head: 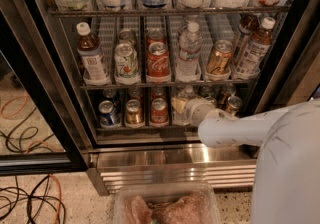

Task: Pick water bottle from bottom shelf of fridge

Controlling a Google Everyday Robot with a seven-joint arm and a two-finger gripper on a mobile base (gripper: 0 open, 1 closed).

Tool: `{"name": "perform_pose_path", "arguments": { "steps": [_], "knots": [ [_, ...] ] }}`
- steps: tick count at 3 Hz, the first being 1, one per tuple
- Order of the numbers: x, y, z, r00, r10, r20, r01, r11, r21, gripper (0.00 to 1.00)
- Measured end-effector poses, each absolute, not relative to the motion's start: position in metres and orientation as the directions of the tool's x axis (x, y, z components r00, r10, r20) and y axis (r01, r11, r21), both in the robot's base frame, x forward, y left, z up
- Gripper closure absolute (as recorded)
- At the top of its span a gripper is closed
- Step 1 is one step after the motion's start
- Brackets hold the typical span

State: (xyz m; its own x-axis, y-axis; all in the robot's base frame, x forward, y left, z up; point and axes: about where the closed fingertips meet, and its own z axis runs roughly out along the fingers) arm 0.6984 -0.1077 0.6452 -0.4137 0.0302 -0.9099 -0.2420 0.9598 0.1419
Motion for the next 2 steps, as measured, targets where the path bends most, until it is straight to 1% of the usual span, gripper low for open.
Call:
{"name": "perform_pose_path", "arguments": {
  "steps": [2],
  "knots": [
    [0.6985, -0.1076, 0.6451, -0.414, 0.031, -0.91, -0.242, 0.96, 0.143, 0.9]
  ]
}}
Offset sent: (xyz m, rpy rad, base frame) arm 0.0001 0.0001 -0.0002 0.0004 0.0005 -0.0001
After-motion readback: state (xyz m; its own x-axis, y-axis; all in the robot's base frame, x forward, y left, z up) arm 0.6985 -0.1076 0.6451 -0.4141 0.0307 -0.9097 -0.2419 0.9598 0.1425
